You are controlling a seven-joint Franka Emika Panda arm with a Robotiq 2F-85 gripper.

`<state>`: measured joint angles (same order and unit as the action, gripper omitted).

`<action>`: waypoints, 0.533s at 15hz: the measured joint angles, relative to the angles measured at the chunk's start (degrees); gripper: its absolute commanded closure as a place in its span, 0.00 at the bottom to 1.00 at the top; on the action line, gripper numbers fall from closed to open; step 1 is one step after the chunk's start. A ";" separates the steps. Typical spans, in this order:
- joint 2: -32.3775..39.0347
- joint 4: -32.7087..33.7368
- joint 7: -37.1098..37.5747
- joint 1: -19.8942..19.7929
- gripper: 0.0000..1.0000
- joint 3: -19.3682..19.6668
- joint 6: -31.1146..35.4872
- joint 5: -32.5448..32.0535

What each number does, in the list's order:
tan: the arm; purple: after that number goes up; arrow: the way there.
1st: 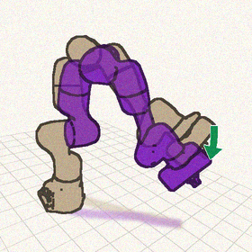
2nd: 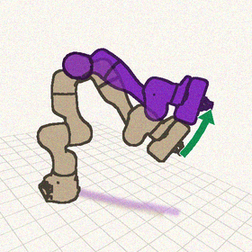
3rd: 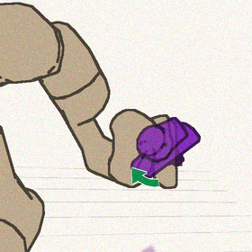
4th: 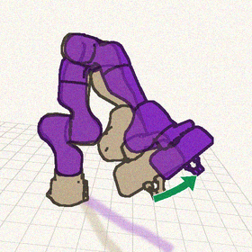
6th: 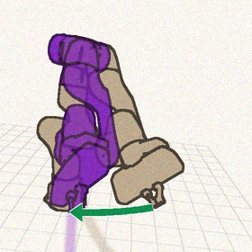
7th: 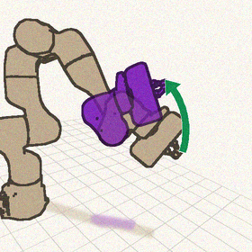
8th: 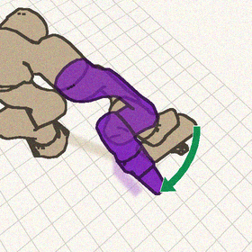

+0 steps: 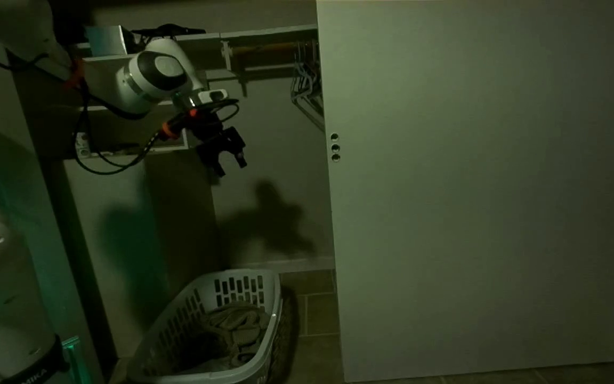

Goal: Move the black object on the lower shelf backwards.

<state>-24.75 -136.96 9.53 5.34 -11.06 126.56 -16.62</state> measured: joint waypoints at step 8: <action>-5.07 5.73 -13.50 13.61 0.00 -1.98 0.23 10.50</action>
<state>-29.82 -131.24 -3.97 18.95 -13.04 126.79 -6.11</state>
